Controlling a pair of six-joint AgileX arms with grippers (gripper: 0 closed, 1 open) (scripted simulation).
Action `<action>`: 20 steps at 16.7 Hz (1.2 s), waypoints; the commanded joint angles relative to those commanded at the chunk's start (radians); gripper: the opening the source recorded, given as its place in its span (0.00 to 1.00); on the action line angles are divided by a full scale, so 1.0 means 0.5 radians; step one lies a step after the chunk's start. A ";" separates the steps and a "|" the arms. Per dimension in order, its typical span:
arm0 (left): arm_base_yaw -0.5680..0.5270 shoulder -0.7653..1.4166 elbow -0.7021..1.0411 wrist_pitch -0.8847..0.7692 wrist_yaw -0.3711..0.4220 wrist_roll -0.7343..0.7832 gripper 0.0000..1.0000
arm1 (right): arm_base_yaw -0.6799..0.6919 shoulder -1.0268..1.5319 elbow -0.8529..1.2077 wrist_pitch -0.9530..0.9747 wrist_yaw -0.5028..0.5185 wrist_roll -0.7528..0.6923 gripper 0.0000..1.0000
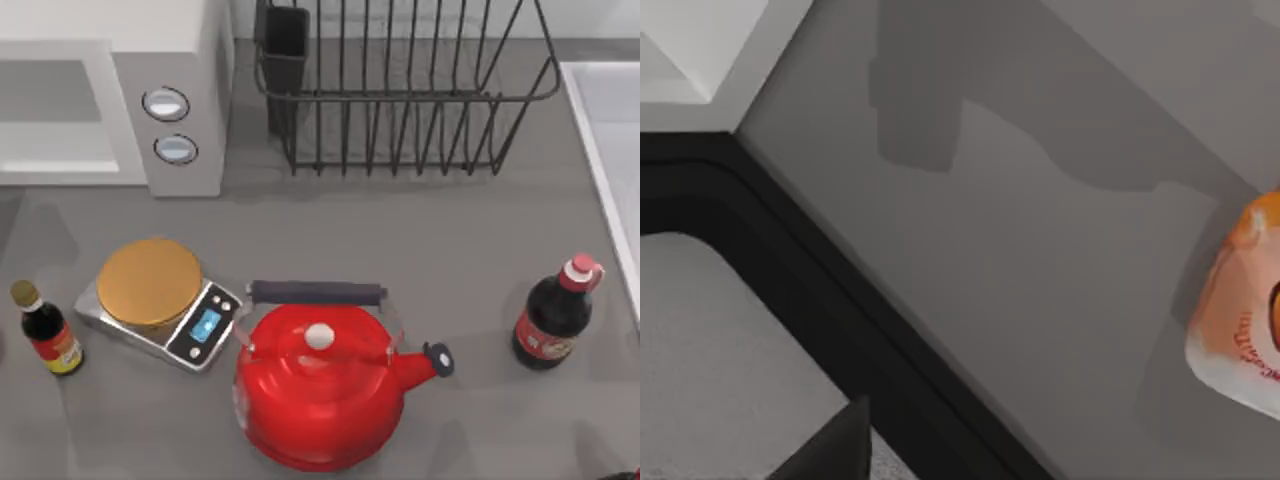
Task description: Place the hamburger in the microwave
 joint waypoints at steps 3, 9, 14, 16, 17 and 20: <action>-0.017 0.455 0.232 -0.280 -0.023 0.278 1.00 | 0.000 0.000 0.000 0.000 0.000 0.000 1.00; -0.064 0.823 0.397 -0.569 -0.075 0.454 1.00 | 0.000 0.000 0.000 0.000 0.000 0.000 1.00; -0.056 0.821 0.386 -0.558 -0.073 0.452 1.00 | 0.000 0.000 0.000 0.000 0.000 0.000 1.00; -0.060 0.860 0.344 -0.486 -0.075 0.455 1.00 | 0.000 0.000 0.000 0.000 0.000 0.000 1.00; -0.061 0.893 0.310 -0.419 -0.075 0.457 1.00 | 0.000 0.000 0.000 0.000 0.000 0.000 1.00; -0.060 1.018 0.184 -0.147 -0.074 0.458 1.00 | 0.000 0.000 0.000 0.000 0.000 0.000 1.00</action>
